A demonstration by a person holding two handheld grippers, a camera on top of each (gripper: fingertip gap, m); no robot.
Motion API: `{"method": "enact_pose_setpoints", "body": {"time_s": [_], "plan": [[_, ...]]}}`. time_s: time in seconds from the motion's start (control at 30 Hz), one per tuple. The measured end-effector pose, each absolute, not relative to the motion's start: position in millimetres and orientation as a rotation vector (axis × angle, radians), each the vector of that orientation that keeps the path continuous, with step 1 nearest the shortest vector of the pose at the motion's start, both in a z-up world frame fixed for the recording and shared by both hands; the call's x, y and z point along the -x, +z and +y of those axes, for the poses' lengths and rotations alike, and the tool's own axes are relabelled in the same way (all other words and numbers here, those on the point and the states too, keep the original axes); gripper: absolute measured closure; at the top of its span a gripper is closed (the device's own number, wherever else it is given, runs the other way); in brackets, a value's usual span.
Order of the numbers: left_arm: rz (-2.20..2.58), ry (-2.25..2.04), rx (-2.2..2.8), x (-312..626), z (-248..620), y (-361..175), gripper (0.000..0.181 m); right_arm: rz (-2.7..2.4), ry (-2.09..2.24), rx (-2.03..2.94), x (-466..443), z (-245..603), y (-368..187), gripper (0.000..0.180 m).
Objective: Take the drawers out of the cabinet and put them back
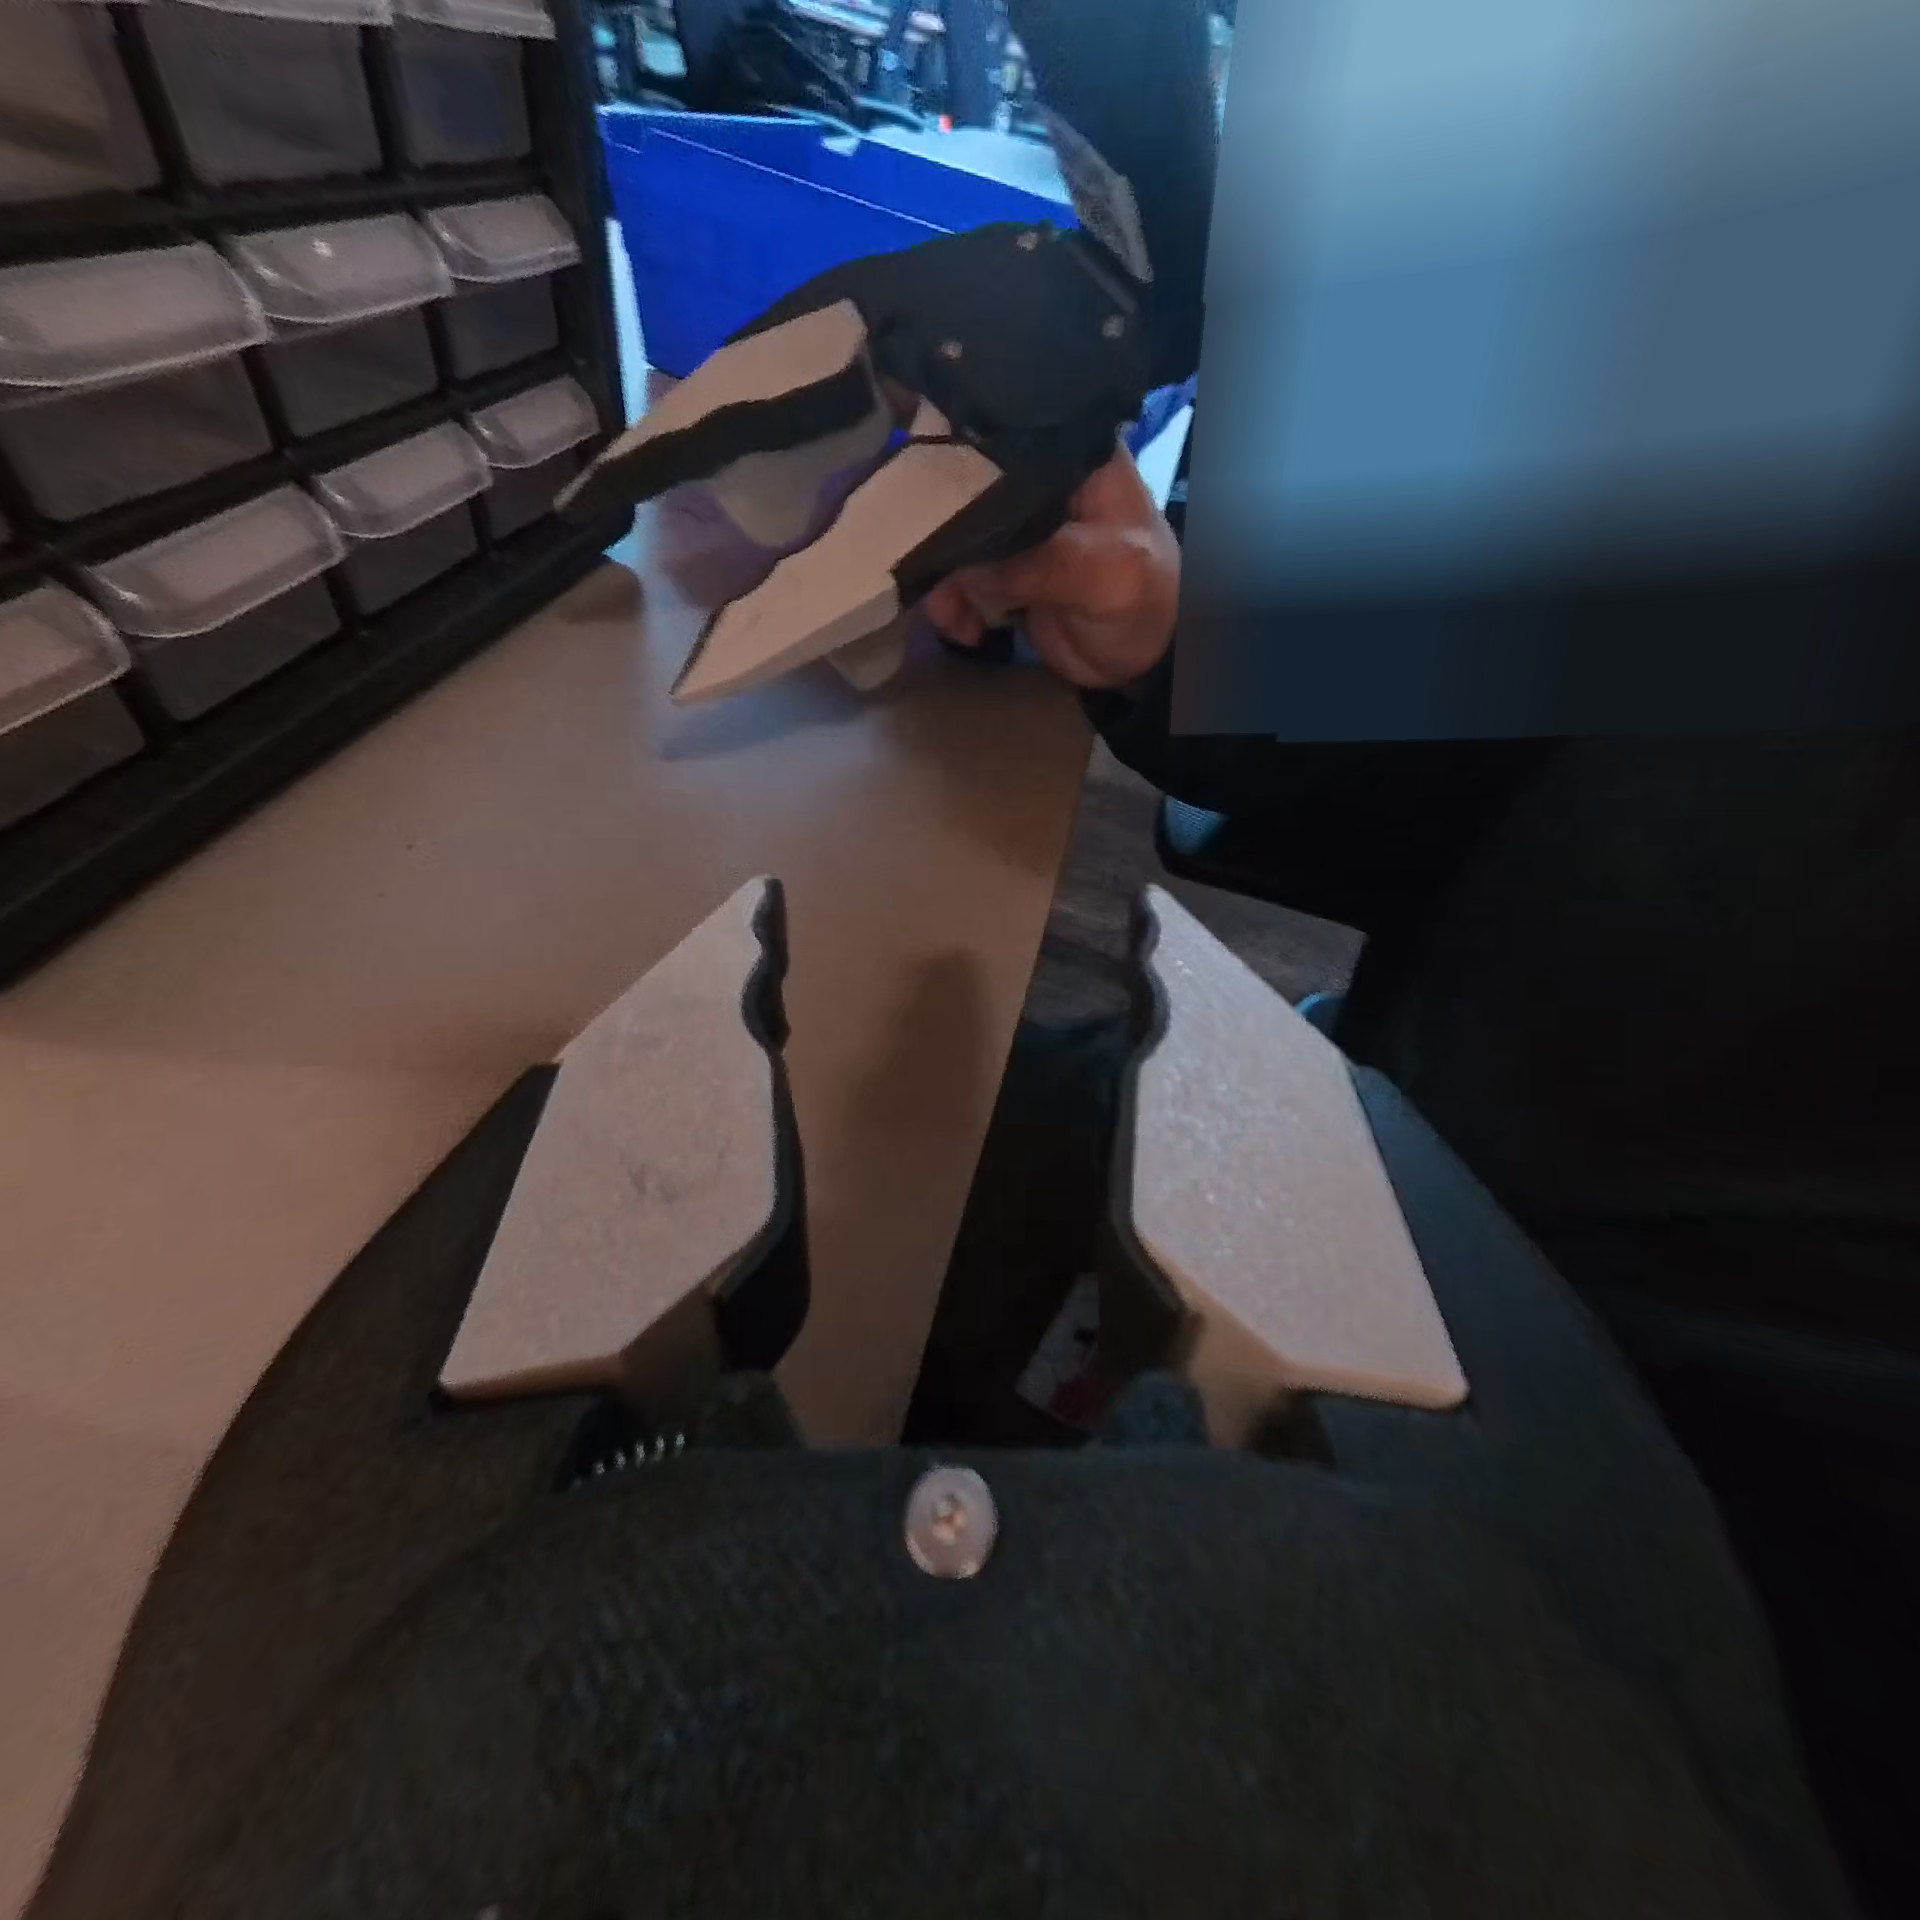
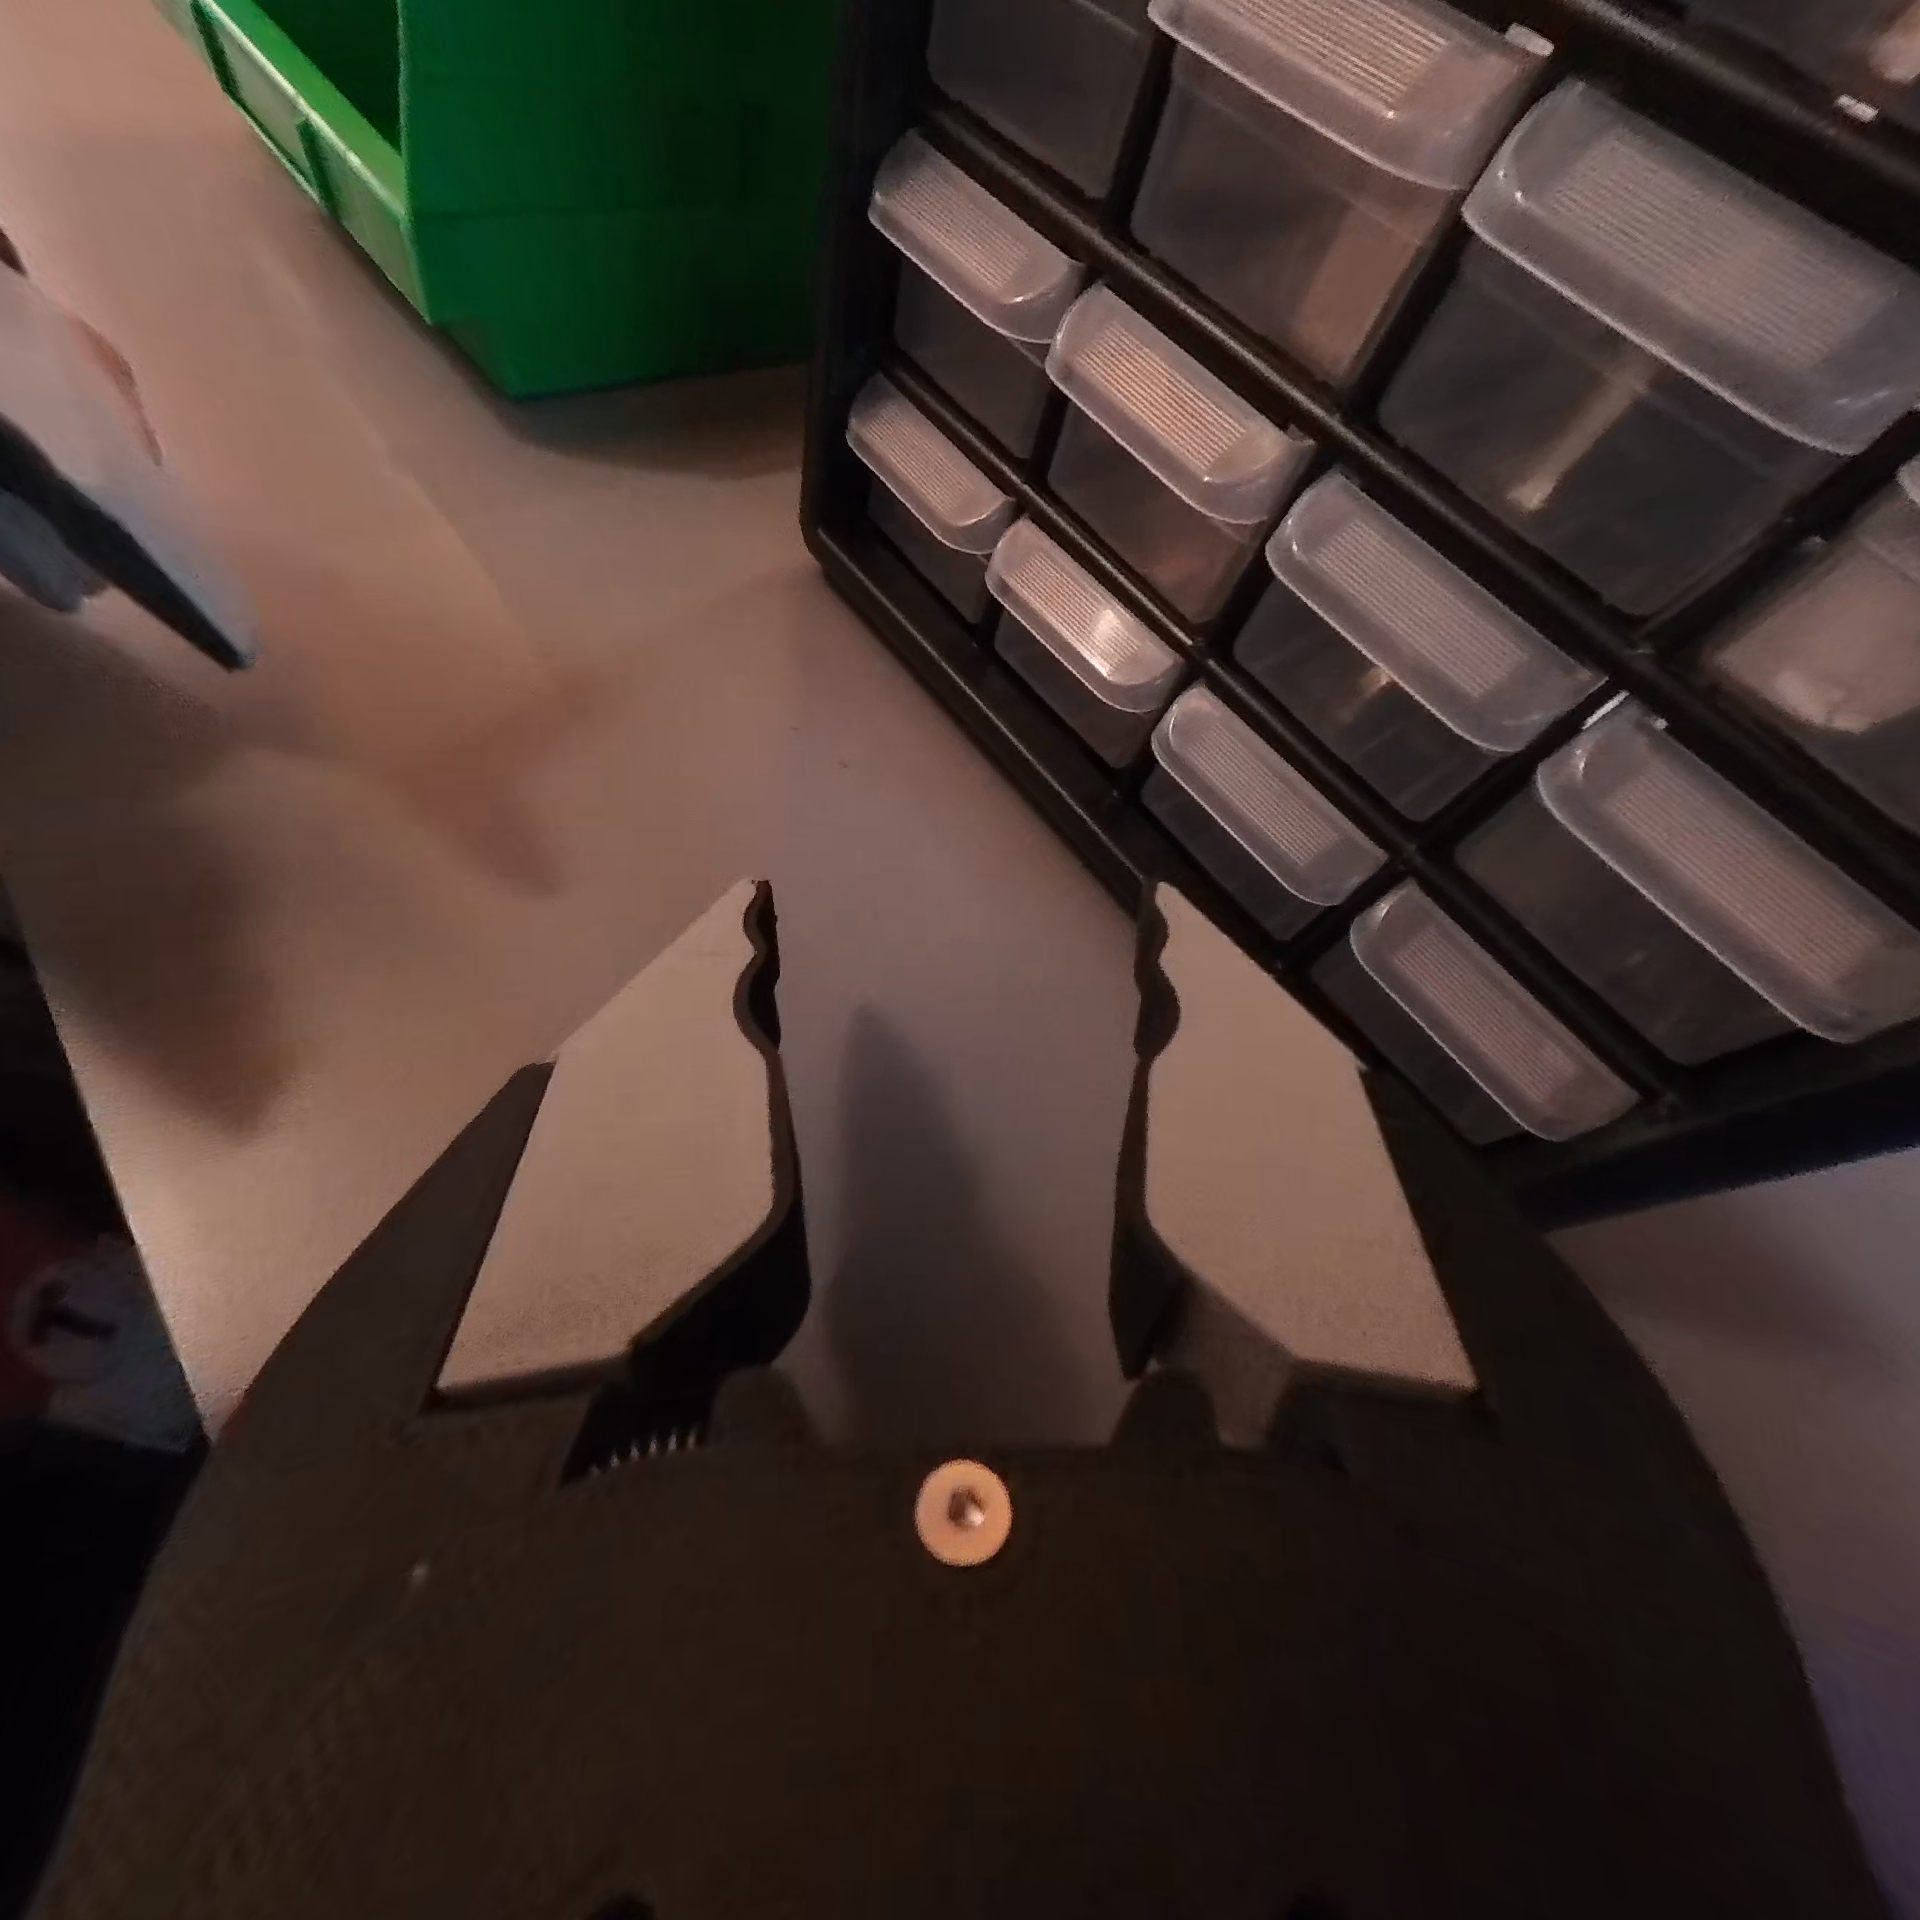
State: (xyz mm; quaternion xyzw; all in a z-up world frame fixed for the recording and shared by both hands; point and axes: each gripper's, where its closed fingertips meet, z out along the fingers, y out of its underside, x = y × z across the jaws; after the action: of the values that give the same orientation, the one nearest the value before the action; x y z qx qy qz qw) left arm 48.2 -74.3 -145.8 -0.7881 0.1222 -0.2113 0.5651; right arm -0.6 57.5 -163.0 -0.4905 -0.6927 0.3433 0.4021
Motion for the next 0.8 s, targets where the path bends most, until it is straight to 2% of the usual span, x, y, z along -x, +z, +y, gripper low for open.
{"method": "enact_pose_setpoints", "body": {"time_s": [0.2, 0.23, 0.27, 0.33, 0.47, 0.57, 0.7, 0.8], "plan": [[0.347, -0.502, 1.845, -54.3, -72.0, -144.7, 0.127, -1.757, 0.929, 1.234, 1.7, 54.7, -160.3, 0.114], [0.349, -0.51, 1.854, -55.0, -72.1, -146.0, 0.139, -1.766, 0.929, 1.225, 2.0, 53.1, -160.5, 0.114], [0.373, -0.529, 1.855, -57.9, -74.1, -146.3, 0.159, -1.774, 0.923, 1.213, 2.4, 51.5, -160.8, 0.114], [0.401, -0.54, 1.851, -60.6, -77.0, -145.8, 0.181, -1.783, 0.899, 1.188, 2.9, 49.3, -161.5, 0.112], [0.386, -0.38, 1.901, -52.6, -72.8, -146.0, 0.181, -1.796, 0.823, 1.142, 4.0, 45.2, -164.0, 0.108], [0.338, -0.205, 1.884, -42.4, -67.3, -120.9, 0.161, -1.828, 0.858, 1.13, 3.2, 33.4, -164.9, 0.103], [0.368, 0.12, 1.734, -18.6, -35.8, -26.0, 0.149, -1.785, 0.969, 1.087, -0.5, 22.3, -151.7, 0.096], [0.433, 0.293, 1.749, 5.5, 3.6, 27.5, 0.124, -1.752, 0.984, 1.108, -1.2, 26.8, -148.6, 0.097]]}}
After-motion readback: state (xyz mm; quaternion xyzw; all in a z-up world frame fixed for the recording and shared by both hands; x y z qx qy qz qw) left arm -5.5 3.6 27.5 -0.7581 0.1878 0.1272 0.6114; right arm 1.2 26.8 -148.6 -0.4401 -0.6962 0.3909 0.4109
